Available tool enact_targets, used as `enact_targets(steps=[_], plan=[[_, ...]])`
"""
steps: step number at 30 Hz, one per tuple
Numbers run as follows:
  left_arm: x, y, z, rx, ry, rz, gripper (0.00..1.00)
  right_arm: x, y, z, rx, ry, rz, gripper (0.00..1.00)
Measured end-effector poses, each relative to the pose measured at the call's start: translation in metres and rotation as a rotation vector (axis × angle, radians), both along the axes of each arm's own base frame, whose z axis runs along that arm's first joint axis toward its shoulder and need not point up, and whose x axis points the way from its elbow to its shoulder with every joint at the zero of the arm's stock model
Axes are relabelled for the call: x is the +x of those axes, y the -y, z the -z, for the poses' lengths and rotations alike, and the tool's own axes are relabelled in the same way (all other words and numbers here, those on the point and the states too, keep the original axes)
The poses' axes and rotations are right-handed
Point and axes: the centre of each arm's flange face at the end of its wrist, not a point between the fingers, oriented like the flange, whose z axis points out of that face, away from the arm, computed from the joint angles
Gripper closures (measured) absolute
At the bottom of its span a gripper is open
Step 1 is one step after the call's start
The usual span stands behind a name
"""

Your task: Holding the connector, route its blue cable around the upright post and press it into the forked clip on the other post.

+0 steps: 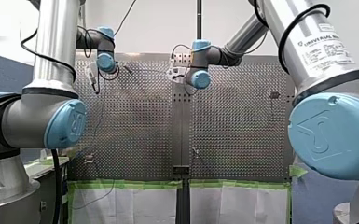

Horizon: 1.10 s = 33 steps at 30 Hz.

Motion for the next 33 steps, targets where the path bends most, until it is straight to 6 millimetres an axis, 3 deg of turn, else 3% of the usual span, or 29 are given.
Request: enact_targets(steps=[15,24,26,27,29,30,32,33], plan=[[-0.006,0.011,0.021,-0.007,0.004,0.014,1.00,0.000,0.015,0.063,0.089,-0.060,0.044,0.73],[-0.010,0.023,0.031,-0.015,0.021,0.040,0.97,-0.006,0.017,0.088,0.104,-0.065,0.053,0.73],[-0.010,0.025,0.033,-0.017,0.021,0.045,0.86,-0.006,0.017,0.090,0.106,-0.066,0.053,0.73],[-0.010,0.026,0.034,-0.017,0.018,0.048,0.86,-0.006,0.017,0.092,0.108,-0.067,0.053,0.73],[-0.009,0.028,0.040,-0.014,0.001,0.057,0.62,-0.006,0.017,0.094,0.110,-0.069,0.054,0.73],[-0.008,0.030,0.043,-0.012,-0.010,0.063,0.62,-0.006,0.018,0.097,0.113,-0.071,0.054,0.73],[-0.006,0.033,0.054,-0.006,-0.044,0.076,0.37,-0.006,0.018,0.101,0.117,-0.074,0.054,0.73],[-0.006,0.035,0.059,-0.005,-0.057,0.081,0.37,-0.006,0.019,0.104,0.120,-0.077,0.055,0.73]])
